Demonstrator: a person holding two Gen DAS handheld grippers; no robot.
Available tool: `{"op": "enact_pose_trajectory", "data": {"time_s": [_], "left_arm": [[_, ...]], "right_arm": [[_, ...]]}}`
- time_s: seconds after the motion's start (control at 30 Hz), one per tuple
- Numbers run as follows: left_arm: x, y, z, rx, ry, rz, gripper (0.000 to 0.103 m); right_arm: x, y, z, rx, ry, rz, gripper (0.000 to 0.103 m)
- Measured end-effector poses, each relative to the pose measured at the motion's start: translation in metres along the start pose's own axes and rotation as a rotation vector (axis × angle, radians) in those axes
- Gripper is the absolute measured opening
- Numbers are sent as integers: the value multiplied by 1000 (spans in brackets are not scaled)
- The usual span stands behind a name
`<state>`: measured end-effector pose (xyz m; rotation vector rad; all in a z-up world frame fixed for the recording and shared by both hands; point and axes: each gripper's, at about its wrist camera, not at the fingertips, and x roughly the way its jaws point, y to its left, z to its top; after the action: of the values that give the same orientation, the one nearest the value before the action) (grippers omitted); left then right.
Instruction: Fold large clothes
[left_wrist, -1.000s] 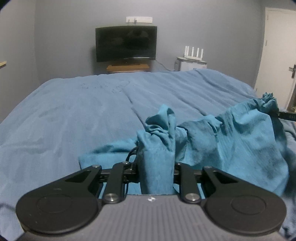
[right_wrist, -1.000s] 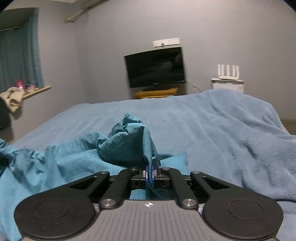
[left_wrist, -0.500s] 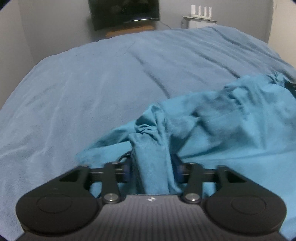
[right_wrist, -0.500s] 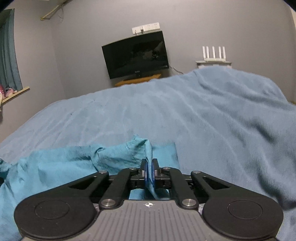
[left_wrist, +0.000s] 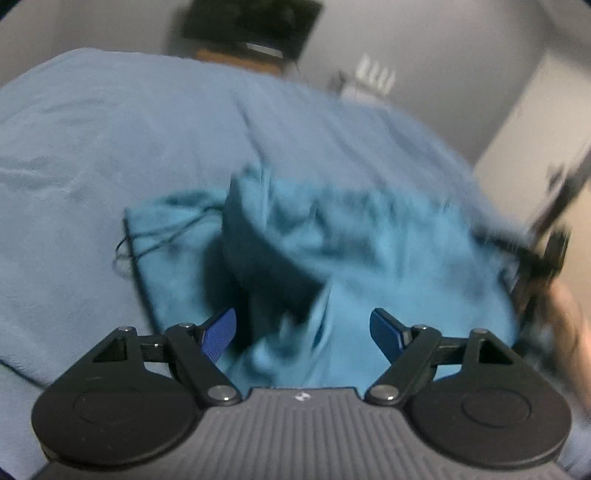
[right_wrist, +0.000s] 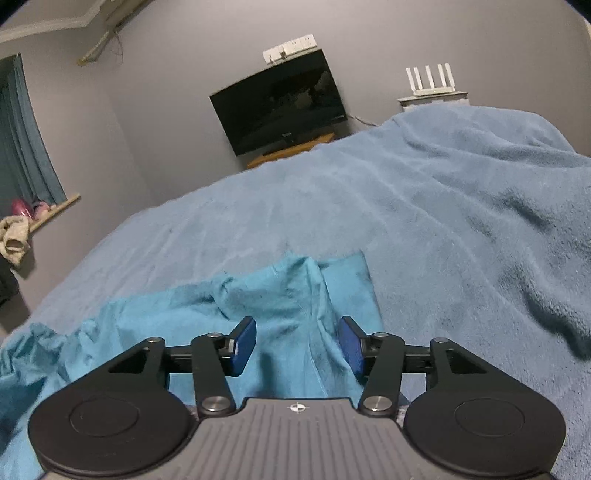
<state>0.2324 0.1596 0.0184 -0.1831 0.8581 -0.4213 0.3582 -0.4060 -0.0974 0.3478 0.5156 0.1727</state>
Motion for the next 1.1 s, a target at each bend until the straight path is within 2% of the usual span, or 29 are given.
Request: {"op": "enact_pose_trajectory", "data": {"time_s": [0.03, 0.07, 0.1, 0.13, 0.17, 0.23, 0.3, 0.4, 0.43, 0.47, 0.53, 0.6, 0.67, 0.73, 0.8, 0.93, 1.03, 1.1], "left_arm": [[2, -2, -5, 30, 21, 15, 78], [5, -4, -9, 54, 40, 11, 64], [5, -5, -13, 74, 50, 15, 49], [8, -6, -15, 87, 60, 36, 23], [7, -1, -17, 77, 65, 45, 18], [1, 9, -18, 33, 23, 84, 14], [-4, 29, -18, -67, -9, 121, 14], [2, 49, -25, -228, -7, 105, 19], [10, 57, -28, -294, 10, 105, 26], [15, 64, -31, -339, 25, 112, 38], [20, 71, -38, -399, 25, 122, 47], [17, 69, -42, -375, 9, 130, 53], [6, 61, -44, -338, -14, 190, 65], [-12, 54, -47, -316, -61, 235, 65], [-32, 37, -47, -285, -141, 275, 65], [-66, -15, -51, -167, -288, 259, 65], [-59, -62, -54, -15, -292, 258, 65], [-36, -84, -58, 32, -259, 243, 65]], "right_arm": [[0, -1, -2, 0, 8, -3, 54], [-3, -3, -4, 1, 12, 1, 52], [-2, -3, -7, -2, 16, 7, 45], [0, -3, -8, -11, 13, 5, 16], [0, -3, -10, -22, 7, -13, 5], [0, -6, -10, -15, -36, -23, 4], [3, -7, -9, -2, -71, -44, 3], [15, 3, -11, -83, -91, -127, 2], [19, 4, -14, -107, -86, -148, 2], [24, 5, -17, -123, -76, -162, 2], [34, 7, -25, -146, -54, -181, 3], [36, 5, -28, -149, -44, -174, 4], [32, 3, -28, -135, -50, -165, 11], [22, 1, -27, -112, -69, -157, 17], [8, 4, -27, -100, -104, -149, 23], [-26, 31, -23, -161, -173, -88, 29], [-50, 62, -27, -243, -195, 15, 33], [-61, 85, -39, -325, -176, 84, 34]]}}
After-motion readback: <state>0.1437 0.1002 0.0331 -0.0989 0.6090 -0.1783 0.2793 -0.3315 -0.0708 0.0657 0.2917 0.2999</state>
